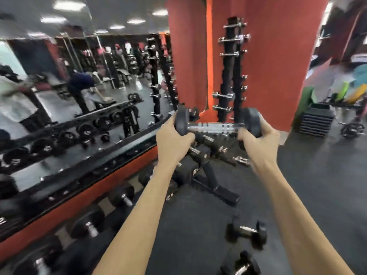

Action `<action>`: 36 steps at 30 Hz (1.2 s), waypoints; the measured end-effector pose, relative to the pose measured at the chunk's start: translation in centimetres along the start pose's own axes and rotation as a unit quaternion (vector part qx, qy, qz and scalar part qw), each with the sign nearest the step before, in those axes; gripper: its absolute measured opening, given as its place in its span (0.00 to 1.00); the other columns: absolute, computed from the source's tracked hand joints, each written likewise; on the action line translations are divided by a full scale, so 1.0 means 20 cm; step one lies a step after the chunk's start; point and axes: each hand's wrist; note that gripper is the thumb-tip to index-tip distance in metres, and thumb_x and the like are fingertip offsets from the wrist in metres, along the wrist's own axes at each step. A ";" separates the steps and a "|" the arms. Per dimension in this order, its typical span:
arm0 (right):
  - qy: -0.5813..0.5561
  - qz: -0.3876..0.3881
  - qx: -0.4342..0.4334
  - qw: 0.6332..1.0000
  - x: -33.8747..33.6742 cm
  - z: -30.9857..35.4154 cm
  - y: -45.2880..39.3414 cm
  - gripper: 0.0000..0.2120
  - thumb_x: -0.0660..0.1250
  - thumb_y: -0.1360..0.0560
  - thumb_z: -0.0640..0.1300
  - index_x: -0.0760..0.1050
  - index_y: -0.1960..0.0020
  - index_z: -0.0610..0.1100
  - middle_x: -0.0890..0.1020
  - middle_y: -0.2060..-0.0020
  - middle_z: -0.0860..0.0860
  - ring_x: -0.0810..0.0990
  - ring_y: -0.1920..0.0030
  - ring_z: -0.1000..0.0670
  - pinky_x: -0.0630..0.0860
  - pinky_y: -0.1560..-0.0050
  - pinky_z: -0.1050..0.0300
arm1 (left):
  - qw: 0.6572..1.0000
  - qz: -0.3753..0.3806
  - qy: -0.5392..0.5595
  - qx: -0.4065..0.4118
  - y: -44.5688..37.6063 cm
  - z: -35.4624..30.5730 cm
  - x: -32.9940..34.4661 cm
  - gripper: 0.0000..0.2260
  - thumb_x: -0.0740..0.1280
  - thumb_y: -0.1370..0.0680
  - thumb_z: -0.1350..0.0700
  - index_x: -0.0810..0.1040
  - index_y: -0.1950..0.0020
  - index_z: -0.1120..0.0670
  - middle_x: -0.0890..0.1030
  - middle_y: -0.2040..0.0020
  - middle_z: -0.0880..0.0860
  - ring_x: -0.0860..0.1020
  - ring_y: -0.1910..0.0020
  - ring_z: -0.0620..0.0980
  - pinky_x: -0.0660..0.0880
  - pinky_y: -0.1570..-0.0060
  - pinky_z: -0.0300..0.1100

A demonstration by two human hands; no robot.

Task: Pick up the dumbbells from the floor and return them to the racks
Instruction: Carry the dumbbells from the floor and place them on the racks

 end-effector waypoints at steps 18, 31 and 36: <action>-0.039 0.076 0.046 0.995 1.56 -0.77 -0.94 0.29 0.70 0.33 0.37 0.79 0.31 0.41 0.75 0.67 0.61 0.67 0.70 0.54 0.70 0.67 0.60 | 0.995 -0.068 -0.055 -0.037 -1.56 1.02 -0.15 0.15 0.75 0.35 0.65 0.81 0.51 0.53 0.81 0.62 0.45 0.77 0.65 0.42 0.80 0.58 0.47; 0.001 0.013 0.134 0.991 2.36 -1.63 -1.85 0.15 0.69 0.33 0.36 0.81 0.47 0.44 0.73 0.73 0.63 0.65 0.70 0.57 0.68 0.70 0.65 | 0.993 0.032 -0.066 -0.091 -2.90 1.85 0.35 0.13 0.72 0.35 0.69 0.79 0.54 0.55 0.81 0.62 0.51 0.78 0.62 0.50 0.77 0.60 0.44; 0.030 -0.028 0.198 0.979 2.66 -2.06 -2.23 0.07 0.70 0.35 0.37 0.78 0.59 0.46 0.71 0.74 0.60 0.64 0.69 0.55 0.67 0.68 0.62 | 0.978 0.095 -0.103 -0.155 -3.44 2.21 0.62 0.14 0.72 0.36 0.70 0.81 0.53 0.60 0.78 0.63 0.50 0.75 0.65 0.48 0.71 0.66 0.39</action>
Point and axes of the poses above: each hand's wrist, its own y-axis away from the middle knuckle, its own x-axis out of the palm, z = x × y
